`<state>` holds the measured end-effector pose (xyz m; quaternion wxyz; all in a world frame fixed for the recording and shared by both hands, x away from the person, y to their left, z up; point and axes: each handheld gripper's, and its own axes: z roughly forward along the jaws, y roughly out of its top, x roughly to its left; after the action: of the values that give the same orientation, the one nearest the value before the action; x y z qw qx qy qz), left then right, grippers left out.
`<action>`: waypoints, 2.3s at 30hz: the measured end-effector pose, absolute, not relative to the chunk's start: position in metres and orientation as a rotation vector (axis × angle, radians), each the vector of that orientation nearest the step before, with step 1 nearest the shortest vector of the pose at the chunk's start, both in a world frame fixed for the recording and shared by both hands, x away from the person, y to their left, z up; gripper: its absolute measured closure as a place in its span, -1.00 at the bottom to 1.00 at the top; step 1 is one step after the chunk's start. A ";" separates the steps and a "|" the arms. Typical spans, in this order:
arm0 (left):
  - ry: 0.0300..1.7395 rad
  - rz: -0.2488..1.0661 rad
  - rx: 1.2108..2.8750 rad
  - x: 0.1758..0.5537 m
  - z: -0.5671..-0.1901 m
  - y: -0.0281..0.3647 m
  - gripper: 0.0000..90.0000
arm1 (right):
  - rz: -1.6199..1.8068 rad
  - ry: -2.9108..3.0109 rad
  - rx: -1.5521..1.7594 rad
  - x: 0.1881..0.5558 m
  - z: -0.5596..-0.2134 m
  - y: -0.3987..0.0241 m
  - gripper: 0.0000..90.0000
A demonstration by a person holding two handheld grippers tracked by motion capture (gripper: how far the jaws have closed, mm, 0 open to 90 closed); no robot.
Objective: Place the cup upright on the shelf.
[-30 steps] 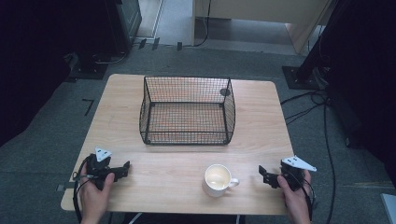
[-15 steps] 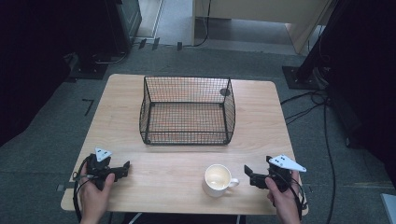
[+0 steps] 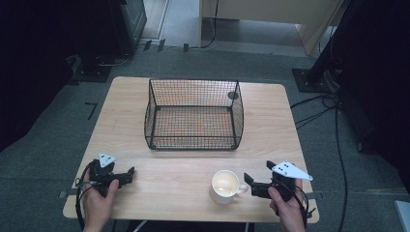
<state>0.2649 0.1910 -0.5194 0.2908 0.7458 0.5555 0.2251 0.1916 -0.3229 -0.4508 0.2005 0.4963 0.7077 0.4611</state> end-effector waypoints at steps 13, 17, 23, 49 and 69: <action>1.481 0.601 1.988 0.265 -0.519 0.191 -1.00 | 1.397 2.090 1.266 0.186 -0.453 -0.292 -1.00; 1.481 0.600 1.989 0.265 -0.519 0.191 -1.00 | 1.411 2.122 1.237 0.186 -0.457 -0.285 -1.00; 1.481 0.600 1.988 0.265 -0.519 0.191 -1.00 | 1.402 2.159 1.194 0.184 -0.463 -0.276 -1.00; 1.481 0.600 1.989 0.265 -0.519 0.191 -1.00 | 1.360 2.260 1.095 0.180 -0.479 -0.256 -1.00; 1.481 0.600 1.989 0.265 -0.519 0.191 -1.00 | 1.228 2.323 1.032 0.181 -0.489 -0.248 -0.96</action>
<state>0.2649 0.1910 -0.5194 0.2909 0.7458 0.5554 0.2252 0.1810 -0.2484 -0.4894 0.1586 0.3610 0.8125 0.4293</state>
